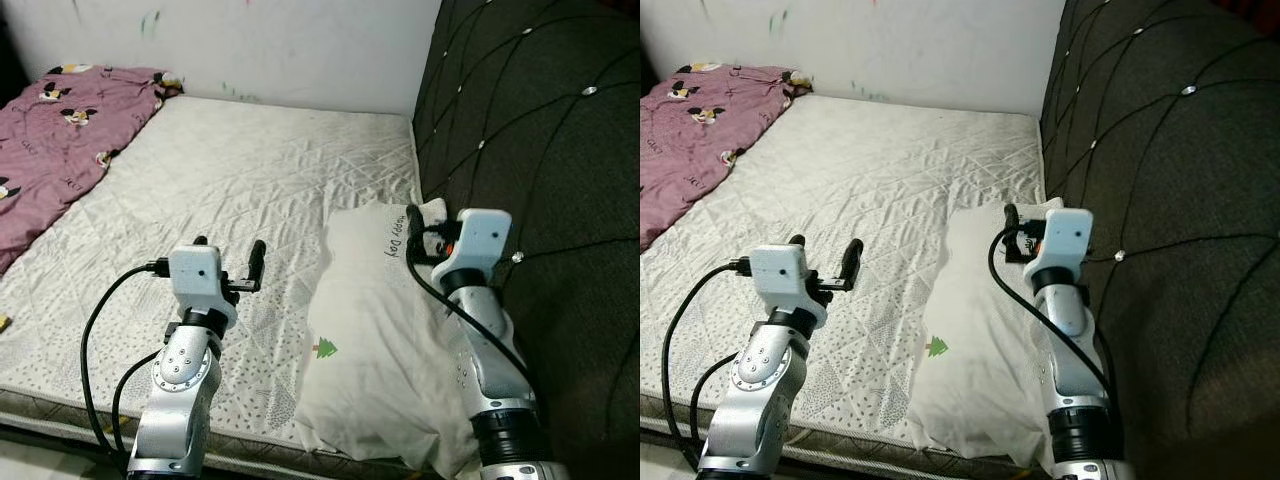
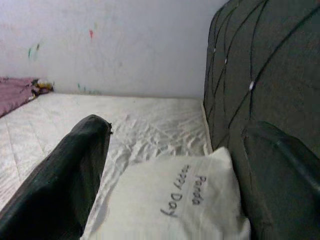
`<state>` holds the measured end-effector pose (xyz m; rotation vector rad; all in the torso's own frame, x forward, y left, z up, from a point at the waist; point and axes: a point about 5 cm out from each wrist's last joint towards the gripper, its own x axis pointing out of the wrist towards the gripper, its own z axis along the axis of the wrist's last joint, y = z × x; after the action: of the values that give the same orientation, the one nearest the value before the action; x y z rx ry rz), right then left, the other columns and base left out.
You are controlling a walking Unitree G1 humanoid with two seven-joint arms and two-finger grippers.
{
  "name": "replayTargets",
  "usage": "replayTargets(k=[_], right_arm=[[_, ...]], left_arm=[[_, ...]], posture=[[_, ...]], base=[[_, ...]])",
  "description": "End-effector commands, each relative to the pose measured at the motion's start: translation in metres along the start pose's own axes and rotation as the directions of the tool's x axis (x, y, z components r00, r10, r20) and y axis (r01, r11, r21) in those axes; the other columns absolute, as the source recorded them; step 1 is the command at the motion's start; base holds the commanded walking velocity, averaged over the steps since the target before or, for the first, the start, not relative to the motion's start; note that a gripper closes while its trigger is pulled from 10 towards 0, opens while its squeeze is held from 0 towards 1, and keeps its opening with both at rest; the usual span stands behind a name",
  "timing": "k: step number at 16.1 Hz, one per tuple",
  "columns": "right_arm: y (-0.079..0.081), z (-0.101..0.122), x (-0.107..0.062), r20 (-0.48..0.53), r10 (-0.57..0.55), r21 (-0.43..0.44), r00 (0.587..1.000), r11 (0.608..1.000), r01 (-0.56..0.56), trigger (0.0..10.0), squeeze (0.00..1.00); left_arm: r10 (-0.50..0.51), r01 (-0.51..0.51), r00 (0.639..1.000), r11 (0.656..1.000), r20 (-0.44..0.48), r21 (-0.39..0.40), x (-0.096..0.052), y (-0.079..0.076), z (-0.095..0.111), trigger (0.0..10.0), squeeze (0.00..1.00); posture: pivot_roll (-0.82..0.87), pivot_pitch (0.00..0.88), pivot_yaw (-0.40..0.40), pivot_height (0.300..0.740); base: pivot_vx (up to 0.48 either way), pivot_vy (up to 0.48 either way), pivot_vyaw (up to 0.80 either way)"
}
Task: Clean up the room
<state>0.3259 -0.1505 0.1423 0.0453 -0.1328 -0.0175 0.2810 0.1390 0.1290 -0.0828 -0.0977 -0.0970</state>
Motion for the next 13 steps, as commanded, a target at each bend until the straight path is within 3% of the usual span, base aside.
replayTargets(k=[1,2,3,4,6,11,13], right_arm=[[0.000,-0.007,-0.002,-0.034,-0.005,0.006,0.999,1.000,0.005,10.0,1.00],[0.000,-0.007,-0.001,-0.037,-0.006,-0.002,0.999,1.000,0.006,10.0,1.00],[0.001,-0.009,-0.001,-0.052,-0.005,-0.006,0.999,1.000,0.005,10.0,0.57],[0.001,-0.009,0.000,-0.056,-0.009,0.004,0.998,1.000,0.009,10.0,0.00],[0.001,-0.008,0.001,-0.046,-0.002,-0.008,0.999,1.000,0.002,10.0,0.00],[0.007,-0.005,0.004,-0.032,0.028,-0.005,0.999,1.000,-0.029,10.0,0.00],[0.010,-0.002,0.006,-0.014,0.041,0.002,0.999,0.999,-0.041,10.0,0.00]], left_arm=[[-0.003,0.003,1.000,1.000,-0.019,-0.013,-0.001,0.000,-0.003,10.0,0.00],[-0.007,0.007,1.000,1.000,-0.016,-0.013,0.000,0.000,-0.003,10.0,0.00],[-0.013,0.013,1.000,1.000,-0.012,-0.010,0.001,-0.002,-0.002,10.0,0.00],[-0.015,0.015,1.000,1.000,-0.011,-0.010,0.002,-0.002,-0.002,10.0,0.00],[-0.017,0.017,1.000,1.000,-0.005,-0.013,0.003,-0.003,-0.001,10.0,0.00],[-0.019,0.019,1.000,1.000,0.003,-0.011,0.006,-0.003,0.001,10.0,0.00],[-0.020,0.020,1.000,1.000,0.005,-0.011,0.006,-0.004,0.001,10.0,0.00]], posture=[[-0.01,0.000,-0.011,0.740],[-0.02,0.000,-0.011,0.740],[-0.02,0.000,-0.011,0.740],[-0.02,0.000,-0.011,0.740],[-0.02,0.000,-0.011,0.740],[-0.02,0.000,-0.015,0.740],[-0.02,0.000,-0.013,0.740]], base=[[0.000,0.000,0.00],[0.000,0.000,0.00],[0.000,0.000,0.00],[0.000,0.000,-0.80],[0.000,0.000,-0.80],[0.000,0.000,0.00],[0.000,0.278,0.00]])
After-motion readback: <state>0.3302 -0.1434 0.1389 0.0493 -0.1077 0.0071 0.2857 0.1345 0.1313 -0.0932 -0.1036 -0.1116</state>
